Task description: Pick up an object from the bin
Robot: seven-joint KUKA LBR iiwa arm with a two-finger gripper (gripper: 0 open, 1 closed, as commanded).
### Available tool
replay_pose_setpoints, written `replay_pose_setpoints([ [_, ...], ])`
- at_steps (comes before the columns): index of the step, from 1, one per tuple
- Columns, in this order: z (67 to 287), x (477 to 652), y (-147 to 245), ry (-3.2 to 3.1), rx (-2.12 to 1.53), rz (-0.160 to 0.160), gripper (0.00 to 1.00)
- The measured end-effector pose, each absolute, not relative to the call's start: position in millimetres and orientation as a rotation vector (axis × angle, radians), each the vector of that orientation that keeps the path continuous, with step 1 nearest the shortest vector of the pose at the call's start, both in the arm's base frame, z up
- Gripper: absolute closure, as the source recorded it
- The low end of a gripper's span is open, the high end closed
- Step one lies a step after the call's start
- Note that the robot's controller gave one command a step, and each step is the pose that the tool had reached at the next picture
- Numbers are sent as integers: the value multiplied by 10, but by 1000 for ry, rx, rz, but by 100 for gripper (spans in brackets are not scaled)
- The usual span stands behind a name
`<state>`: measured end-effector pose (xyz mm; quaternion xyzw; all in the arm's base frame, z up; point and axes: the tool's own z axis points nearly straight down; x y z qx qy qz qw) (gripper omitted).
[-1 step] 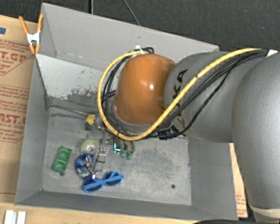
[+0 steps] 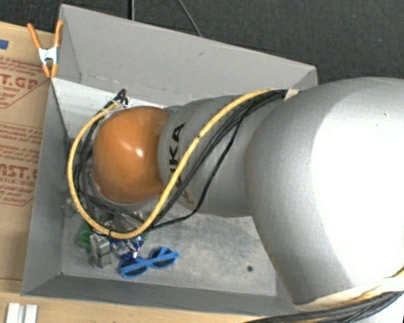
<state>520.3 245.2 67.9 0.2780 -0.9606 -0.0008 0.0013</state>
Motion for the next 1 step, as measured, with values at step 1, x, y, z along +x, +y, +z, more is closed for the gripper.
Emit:
replay_pose_setpoints([
  [1, 1005, 5288, 2274, -2905, 1205, -1, 0],
])
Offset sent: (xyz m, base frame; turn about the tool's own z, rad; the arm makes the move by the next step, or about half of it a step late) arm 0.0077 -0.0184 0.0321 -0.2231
